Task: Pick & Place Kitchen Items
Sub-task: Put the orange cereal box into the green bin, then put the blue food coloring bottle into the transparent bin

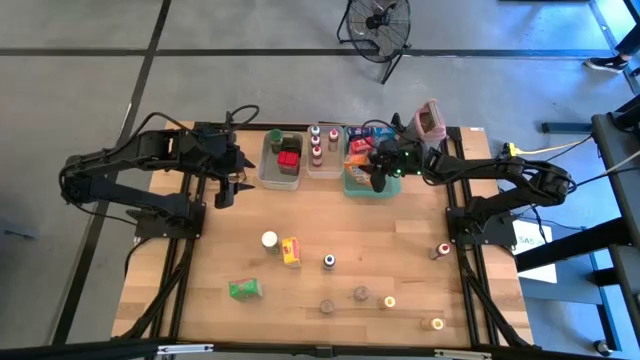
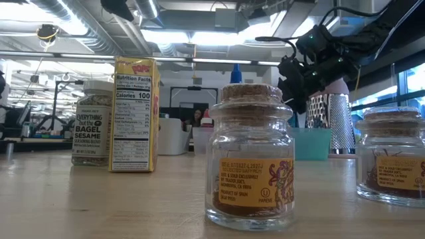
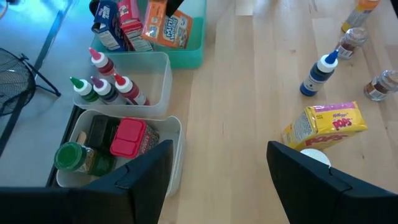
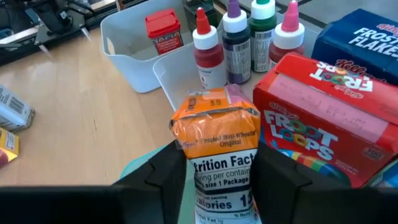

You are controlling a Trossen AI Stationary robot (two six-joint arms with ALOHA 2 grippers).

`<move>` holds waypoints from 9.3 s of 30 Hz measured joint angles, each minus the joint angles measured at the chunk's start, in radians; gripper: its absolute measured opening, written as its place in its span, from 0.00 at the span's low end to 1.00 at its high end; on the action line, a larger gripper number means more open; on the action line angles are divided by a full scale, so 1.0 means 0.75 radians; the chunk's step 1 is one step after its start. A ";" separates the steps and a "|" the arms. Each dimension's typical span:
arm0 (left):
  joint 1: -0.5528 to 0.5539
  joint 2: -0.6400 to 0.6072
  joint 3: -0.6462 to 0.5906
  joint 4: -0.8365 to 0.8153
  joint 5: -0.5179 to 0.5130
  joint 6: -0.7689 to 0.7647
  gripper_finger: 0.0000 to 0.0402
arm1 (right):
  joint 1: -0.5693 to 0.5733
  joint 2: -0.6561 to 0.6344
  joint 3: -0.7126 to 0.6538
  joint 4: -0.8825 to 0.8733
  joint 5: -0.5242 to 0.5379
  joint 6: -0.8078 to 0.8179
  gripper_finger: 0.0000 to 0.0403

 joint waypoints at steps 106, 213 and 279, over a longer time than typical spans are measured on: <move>0.001 0.000 0.000 0.001 0.004 -0.027 0.64 | 0.078 -0.218 0.246 -0.317 0.101 -0.032 0.63; -0.580 0.048 0.001 0.117 0.048 -0.618 0.64 | 1.300 0.459 0.874 -0.890 0.793 0.500 0.55; -0.580 0.047 0.001 0.125 0.047 -0.618 0.64 | 1.251 0.665 0.876 -0.725 0.644 0.504 0.55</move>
